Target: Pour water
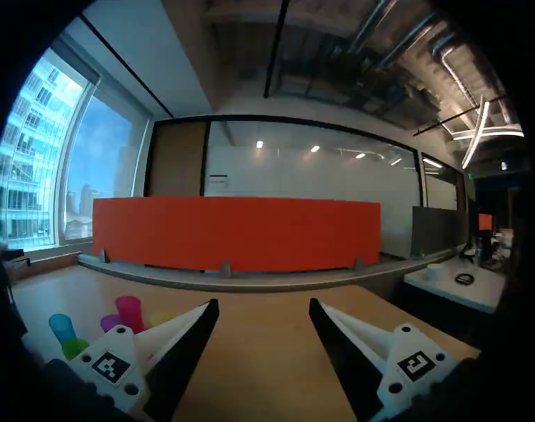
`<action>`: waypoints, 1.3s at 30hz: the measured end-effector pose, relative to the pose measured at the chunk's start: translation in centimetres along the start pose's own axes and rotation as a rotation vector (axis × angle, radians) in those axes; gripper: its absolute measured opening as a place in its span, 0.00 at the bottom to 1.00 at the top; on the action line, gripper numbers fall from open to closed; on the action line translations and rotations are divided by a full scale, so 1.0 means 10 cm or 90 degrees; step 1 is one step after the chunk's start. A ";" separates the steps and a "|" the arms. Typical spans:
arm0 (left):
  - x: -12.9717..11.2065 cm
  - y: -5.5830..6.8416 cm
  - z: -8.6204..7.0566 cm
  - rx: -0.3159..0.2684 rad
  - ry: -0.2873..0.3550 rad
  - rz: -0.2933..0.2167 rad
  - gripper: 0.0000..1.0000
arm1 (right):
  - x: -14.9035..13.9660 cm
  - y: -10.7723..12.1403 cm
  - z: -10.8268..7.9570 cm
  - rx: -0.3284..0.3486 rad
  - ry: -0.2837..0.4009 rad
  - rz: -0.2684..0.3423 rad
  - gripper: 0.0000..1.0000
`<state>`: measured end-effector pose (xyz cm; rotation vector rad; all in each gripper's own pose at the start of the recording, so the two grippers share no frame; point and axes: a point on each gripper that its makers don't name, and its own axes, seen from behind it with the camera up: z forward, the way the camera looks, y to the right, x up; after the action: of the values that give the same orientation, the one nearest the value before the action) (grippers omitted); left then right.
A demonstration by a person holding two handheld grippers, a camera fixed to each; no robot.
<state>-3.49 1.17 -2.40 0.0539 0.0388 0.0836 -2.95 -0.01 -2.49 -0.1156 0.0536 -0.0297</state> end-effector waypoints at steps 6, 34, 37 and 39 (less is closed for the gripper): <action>-0.09 -0.01 0.02 0.004 0.001 -0.002 0.96 | 0.01 0.00 0.00 -0.007 -0.005 -0.007 1.00; -0.47 -0.11 0.10 0.004 -0.007 -0.046 0.96 | 0.02 -0.15 0.09 -0.005 -0.023 -0.014 0.99; -0.49 -0.12 0.11 0.005 -0.009 -0.048 0.96 | 0.02 -0.15 0.09 -0.005 -0.023 -0.016 0.99; -0.50 -0.11 0.11 0.005 -0.010 -0.049 0.96 | 0.02 -0.14 0.09 -0.006 -0.023 -0.017 0.99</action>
<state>-8.37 -0.45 -1.16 0.0608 0.0257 0.0068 -2.72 -1.33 -1.41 -0.1265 0.0163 -0.0538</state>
